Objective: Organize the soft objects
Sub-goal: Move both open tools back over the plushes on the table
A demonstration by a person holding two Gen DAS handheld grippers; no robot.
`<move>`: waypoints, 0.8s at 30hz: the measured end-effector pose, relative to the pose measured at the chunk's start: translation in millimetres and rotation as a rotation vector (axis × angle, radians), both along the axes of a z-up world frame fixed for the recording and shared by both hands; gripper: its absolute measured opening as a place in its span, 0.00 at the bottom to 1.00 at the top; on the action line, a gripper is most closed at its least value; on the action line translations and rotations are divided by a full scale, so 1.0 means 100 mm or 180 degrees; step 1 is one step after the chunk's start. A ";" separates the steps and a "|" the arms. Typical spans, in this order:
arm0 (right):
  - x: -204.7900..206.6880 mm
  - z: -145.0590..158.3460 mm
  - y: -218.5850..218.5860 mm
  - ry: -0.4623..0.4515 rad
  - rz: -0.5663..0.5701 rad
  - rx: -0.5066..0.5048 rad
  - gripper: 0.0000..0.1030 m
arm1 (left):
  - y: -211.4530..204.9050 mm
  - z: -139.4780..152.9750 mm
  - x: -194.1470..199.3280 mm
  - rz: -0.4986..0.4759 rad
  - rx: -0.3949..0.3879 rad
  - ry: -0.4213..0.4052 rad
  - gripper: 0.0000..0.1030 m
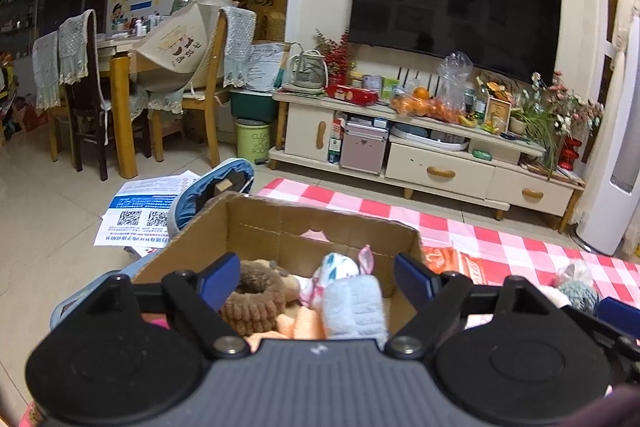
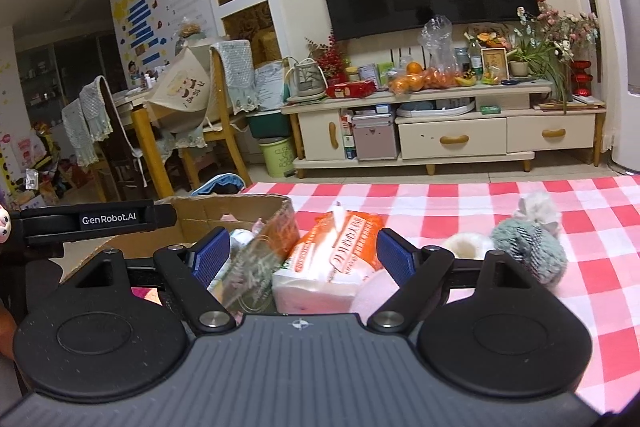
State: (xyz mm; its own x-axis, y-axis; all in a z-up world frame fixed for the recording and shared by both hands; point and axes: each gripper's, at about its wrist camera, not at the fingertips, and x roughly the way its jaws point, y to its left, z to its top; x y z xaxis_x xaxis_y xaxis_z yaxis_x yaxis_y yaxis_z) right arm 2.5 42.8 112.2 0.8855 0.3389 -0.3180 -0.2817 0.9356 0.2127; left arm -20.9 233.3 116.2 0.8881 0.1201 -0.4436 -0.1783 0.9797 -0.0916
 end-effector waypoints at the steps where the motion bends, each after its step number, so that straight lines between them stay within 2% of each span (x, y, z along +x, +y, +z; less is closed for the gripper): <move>1: -0.01 -0.01 -0.02 0.0001 -0.0014 -0.0001 0.98 | -0.04 0.00 0.00 -0.0019 0.0021 0.0003 0.85; 7: -0.10 -0.04 -0.09 0.0028 -0.0133 -0.0055 1.00 | -0.21 0.00 0.00 -0.0123 0.0140 0.0008 0.98; 24: -0.27 -0.06 -0.31 0.0015 -0.0366 -0.0099 1.00 | -0.64 -0.03 0.00 -0.0282 0.0355 0.0060 0.99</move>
State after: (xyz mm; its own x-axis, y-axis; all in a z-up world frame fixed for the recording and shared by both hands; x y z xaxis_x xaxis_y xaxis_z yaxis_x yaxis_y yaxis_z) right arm -24.0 11.7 106.2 0.9164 0.2252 -0.3308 -0.1714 0.9678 0.1842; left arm -21.2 169.2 113.5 0.8890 0.0911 -0.4487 -0.0913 0.9956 0.0212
